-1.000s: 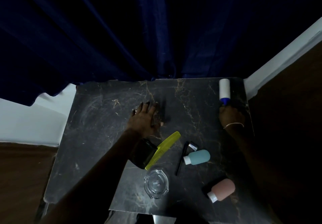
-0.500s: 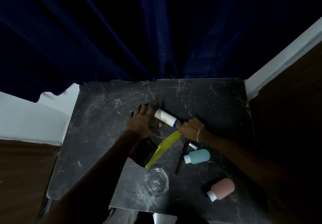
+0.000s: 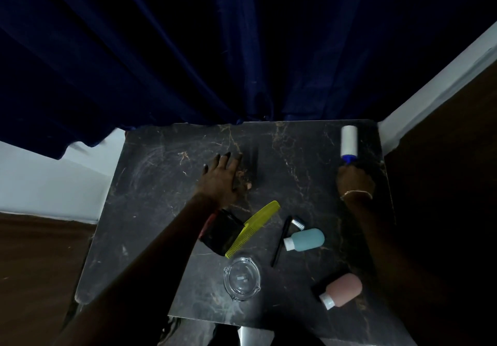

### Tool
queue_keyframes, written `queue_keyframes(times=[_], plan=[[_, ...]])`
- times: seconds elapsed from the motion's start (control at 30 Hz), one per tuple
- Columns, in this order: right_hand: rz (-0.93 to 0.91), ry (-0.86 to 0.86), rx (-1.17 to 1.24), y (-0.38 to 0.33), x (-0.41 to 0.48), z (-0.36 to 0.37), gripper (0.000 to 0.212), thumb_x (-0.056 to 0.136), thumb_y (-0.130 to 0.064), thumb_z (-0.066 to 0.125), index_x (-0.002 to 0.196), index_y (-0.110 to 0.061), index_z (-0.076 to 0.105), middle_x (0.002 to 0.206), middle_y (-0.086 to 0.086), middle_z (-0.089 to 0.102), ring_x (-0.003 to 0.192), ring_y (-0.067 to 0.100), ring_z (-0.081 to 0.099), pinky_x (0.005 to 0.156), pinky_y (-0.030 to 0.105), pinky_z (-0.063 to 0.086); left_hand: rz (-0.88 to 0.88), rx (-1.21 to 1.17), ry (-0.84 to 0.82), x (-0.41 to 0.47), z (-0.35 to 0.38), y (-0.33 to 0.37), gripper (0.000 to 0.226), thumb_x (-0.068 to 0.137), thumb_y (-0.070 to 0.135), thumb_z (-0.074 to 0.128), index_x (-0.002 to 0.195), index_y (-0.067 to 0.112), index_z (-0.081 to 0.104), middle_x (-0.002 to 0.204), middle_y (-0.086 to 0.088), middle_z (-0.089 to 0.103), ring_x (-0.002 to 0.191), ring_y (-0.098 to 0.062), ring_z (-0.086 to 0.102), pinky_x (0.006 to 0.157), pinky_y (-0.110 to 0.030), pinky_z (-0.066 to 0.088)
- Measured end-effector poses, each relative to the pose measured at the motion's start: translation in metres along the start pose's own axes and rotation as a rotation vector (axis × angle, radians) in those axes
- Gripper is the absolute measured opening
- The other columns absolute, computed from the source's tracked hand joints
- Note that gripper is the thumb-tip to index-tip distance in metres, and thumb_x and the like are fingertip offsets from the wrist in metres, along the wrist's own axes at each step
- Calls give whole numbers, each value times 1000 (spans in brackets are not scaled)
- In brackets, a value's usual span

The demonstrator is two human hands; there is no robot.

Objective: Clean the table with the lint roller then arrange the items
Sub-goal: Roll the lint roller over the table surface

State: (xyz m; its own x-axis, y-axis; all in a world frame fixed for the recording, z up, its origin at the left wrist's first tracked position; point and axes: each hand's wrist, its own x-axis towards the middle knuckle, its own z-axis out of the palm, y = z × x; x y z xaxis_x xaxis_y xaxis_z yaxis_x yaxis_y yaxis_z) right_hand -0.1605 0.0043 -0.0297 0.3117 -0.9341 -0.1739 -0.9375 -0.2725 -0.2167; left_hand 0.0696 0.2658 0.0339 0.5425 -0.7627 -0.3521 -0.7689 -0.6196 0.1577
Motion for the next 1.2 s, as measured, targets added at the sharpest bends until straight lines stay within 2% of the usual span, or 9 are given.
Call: queue_keyframes(times=[0.17, 0.3, 0.5, 0.63, 0.7, 0.8, 0.93, 1.03, 1.2], plan=[[7, 83, -147, 28, -2, -5, 42, 101, -22, 40, 93, 8, 68, 89, 28, 71, 81, 40, 70, 66, 41, 55, 10, 21, 11, 4, 1, 2, 100, 86, 80, 43, 162, 32, 0, 171, -11, 10, 157, -37, 10, 123, -62, 20], [-11, 34, -46, 10, -3, -1, 40, 101, -28, 44, 109, 7, 61, 95, 28, 71, 87, 43, 70, 73, 45, 54, 16, 34, -3, 6, 3, 4, 100, 86, 81, 43, 161, 33, -2, 171, -11, 9, 158, -37, 9, 123, -62, 19], [-563, -97, -381, -41, -26, 11, 36, 103, -25, 35, 125, -1, 49, 104, 16, 74, 95, 36, 72, 78, 40, 54, 24, 45, -16, 9, 5, 12, 99, 88, 79, 43, 161, 32, -3, 172, -9, 6, 158, -36, 6, 125, -61, 16], [-921, -57, -627, -67, -50, 13, 37, 96, -29, 54, 123, -5, 59, 87, 10, 77, 78, 28, 75, 71, 33, 54, 41, 51, -7, 9, 5, 19, 96, 90, 77, 44, 162, 32, -1, 172, -10, 8, 158, -36, 8, 124, -60, 16], [-1087, -122, -663, -72, -56, 21, 40, 100, -26, 43, 133, -5, 51, 95, 10, 77, 85, 29, 75, 76, 35, 54, 53, 45, 7, 9, 6, 22, 95, 90, 73, 49, 162, 32, 2, 171, -11, 11, 157, -38, 10, 124, -63, 19], [-1167, -136, -632, -75, -55, 19, 39, 103, -28, 37, 132, -7, 52, 94, 9, 78, 85, 30, 76, 76, 36, 55, 64, 51, 24, 8, 9, 24, 94, 91, 70, 52, 162, 31, 5, 170, -11, 14, 157, -39, 13, 122, -64, 23], [-848, -137, -553, -71, -55, 9, 32, 93, -35, 57, 114, -13, 66, 79, 7, 77, 72, 26, 76, 66, 30, 57, 74, 58, 0, 12, 13, 21, 95, 90, 74, 47, 162, 30, 4, 171, -12, 11, 157, -38, 11, 122, -64, 21], [-433, -221, -229, -60, -38, 9, 34, 102, -29, 39, 120, -6, 56, 104, 15, 74, 96, 36, 72, 78, 40, 53, 85, 68, -16, 16, 15, 18, 95, 89, 79, 41, 161, 32, 0, 171, -10, 8, 158, -37, 7, 124, -63, 19], [11, -20, -16, -14, -15, 1, 41, 103, -31, 39, 115, 2, 60, 104, 22, 72, 95, 41, 70, 79, 43, 53, 114, 58, -26, 20, 15, 18, 95, 89, 79, 42, 161, 34, -1, 172, -8, 5, 158, -37, 6, 124, -62, 18]])
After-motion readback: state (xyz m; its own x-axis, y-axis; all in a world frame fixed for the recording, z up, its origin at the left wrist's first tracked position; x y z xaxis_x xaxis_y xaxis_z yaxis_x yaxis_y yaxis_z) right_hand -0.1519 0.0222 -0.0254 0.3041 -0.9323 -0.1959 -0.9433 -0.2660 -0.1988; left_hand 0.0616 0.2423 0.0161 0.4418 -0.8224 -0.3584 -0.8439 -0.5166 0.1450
